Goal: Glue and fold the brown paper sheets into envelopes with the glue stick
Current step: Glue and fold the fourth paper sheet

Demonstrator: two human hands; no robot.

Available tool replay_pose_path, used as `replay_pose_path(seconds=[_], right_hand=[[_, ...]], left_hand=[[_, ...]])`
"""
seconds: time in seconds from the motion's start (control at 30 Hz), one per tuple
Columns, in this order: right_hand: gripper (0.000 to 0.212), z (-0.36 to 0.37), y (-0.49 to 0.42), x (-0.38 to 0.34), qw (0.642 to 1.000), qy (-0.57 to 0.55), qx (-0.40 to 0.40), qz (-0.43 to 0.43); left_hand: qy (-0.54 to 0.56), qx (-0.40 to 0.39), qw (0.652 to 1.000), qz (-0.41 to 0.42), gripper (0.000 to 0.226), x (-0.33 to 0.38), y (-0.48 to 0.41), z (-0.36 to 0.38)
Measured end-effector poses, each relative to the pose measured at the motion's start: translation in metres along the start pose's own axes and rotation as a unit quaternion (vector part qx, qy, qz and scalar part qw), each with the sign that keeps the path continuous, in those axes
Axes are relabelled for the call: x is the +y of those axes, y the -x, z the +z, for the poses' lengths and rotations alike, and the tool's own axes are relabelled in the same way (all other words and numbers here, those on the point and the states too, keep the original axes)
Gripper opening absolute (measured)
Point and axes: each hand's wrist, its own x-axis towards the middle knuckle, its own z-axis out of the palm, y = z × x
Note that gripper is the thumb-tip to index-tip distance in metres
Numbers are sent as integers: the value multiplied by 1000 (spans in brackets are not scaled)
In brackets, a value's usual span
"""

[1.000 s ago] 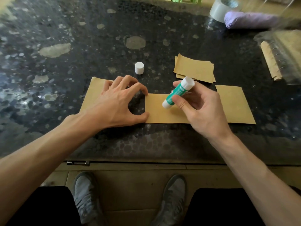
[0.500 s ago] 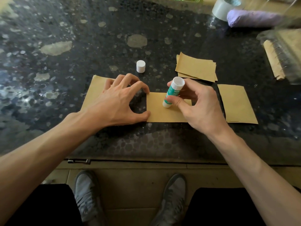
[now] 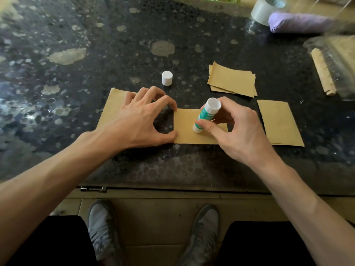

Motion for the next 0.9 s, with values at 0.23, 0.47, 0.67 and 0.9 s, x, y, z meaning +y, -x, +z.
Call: replay_pose_path(seconds=[0.23, 0.47, 0.67, 0.9], right_hand=[[34, -8, 0, 1, 999, -17, -35, -4], [30, -12, 2, 3, 995, -28, -94, -15], [53, -14, 6, -5, 996, -5, -90, -6], [34, -19, 8, -3, 994, -28, -109, -8]], left_hand=[[-3, 2, 1000, 6, 67, 0, 0, 0], [-6, 11, 1000, 0, 65, 1, 1, 1], [-4, 10, 1000, 2, 66, 0, 1, 0], [-1, 11, 1000, 5, 66, 0, 1, 1]])
